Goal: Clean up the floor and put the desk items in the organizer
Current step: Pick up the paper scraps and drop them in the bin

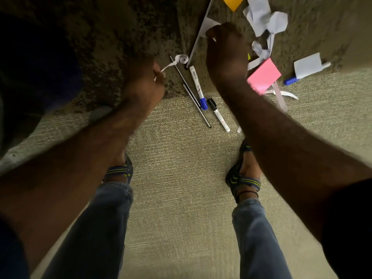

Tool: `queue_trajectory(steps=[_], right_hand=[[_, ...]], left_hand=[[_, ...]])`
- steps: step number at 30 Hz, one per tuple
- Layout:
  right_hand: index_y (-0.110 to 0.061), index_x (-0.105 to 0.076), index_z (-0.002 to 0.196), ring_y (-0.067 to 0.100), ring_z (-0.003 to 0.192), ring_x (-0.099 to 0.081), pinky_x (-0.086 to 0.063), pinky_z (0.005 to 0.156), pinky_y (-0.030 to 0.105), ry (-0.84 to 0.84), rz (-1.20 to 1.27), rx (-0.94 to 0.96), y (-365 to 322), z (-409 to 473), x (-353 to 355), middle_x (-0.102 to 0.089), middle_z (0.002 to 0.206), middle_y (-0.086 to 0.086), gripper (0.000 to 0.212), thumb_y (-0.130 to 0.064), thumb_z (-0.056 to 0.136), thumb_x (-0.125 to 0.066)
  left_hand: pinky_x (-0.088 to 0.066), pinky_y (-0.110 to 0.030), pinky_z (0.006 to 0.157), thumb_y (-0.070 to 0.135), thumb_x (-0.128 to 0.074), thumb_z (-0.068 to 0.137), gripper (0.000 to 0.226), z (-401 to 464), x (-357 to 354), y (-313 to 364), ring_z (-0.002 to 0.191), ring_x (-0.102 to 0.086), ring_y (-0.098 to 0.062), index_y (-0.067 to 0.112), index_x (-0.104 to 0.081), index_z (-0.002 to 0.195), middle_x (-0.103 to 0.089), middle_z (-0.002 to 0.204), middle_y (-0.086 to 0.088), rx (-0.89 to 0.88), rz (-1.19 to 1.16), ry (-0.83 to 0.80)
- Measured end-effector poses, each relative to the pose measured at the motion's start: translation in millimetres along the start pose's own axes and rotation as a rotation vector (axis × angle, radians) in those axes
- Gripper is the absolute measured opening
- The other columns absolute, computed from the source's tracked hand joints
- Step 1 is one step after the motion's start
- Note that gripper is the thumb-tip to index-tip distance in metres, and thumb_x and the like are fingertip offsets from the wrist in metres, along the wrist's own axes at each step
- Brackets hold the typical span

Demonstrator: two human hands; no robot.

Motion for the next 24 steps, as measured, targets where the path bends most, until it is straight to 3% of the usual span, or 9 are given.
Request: queue_trajectory(steps=[6,12,17,19,24], right_hand=[[-0.012,-0.079,0.109,0.028,0.105,-0.072,-0.052,0.080,0.035,0.166,0.183,0.151,-56.5,-36.6,38.2,-0.076,0.114,0.006,0.024,-0.011,0.095,-0.060],[-0.008,-0.079,0.108,0.026,0.099,-0.073,-0.056,0.084,0.034,0.245,0.351,0.261,-121.7,-70.0,77.0,-0.077,0.109,0.008,0.021,-0.005,0.092,-0.067],[-0.002,-0.077,0.105,0.025,0.100,-0.073,-0.058,0.089,0.039,0.243,0.548,0.338,-172.1,-103.7,90.7,-0.076,0.104,0.010,0.016,0.001,0.094,-0.067],[0.001,-0.077,0.106,0.027,0.103,-0.072,-0.057,0.092,0.041,0.204,0.611,0.385,-196.1,-115.2,88.8,-0.075,0.105,0.013,0.016,0.003,0.094,-0.067],[0.004,-0.078,0.105,0.033,0.103,-0.072,-0.057,0.092,0.045,0.125,0.719,0.465,-249.3,-139.2,74.8,-0.076,0.107,0.016,0.015,0.005,0.093,-0.070]], left_hand=[[-0.060,-0.033,0.071,0.027,-0.069,0.093,0.017,-31.0,56.9,19.9,0.076,-0.072,-0.016,0.010,-0.073,0.095,-0.076,0.087,-0.001,0.078,-0.203,0.232],[-0.061,-0.035,0.069,0.040,-0.072,0.092,0.018,-63.0,133.9,9.9,0.073,-0.070,-0.011,0.022,-0.070,0.093,-0.072,0.083,0.005,0.263,-0.414,0.377],[-0.045,-0.006,0.059,0.031,-0.075,0.093,0.017,-95.0,198.0,-1.8,0.060,-0.064,0.007,0.021,-0.062,0.091,-0.064,0.070,0.018,0.293,-0.527,0.536],[-0.047,-0.012,0.057,0.031,-0.075,0.094,0.018,-107.4,218.9,-9.8,0.058,-0.065,0.003,0.019,-0.062,0.092,-0.064,0.070,0.016,0.308,-0.558,0.573],[-0.057,-0.049,0.062,0.042,-0.073,0.094,0.021,-127.7,245.8,-43.1,0.068,-0.071,-0.029,0.024,-0.062,0.092,-0.071,0.083,-0.008,0.357,-0.601,0.574]])
Point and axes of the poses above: each hand's wrist, its own z-axis towards the middle knuckle, its own x-axis out of the back of the hand, y = z × x, the point moved 4 cm from there along z, towards the middle knuckle
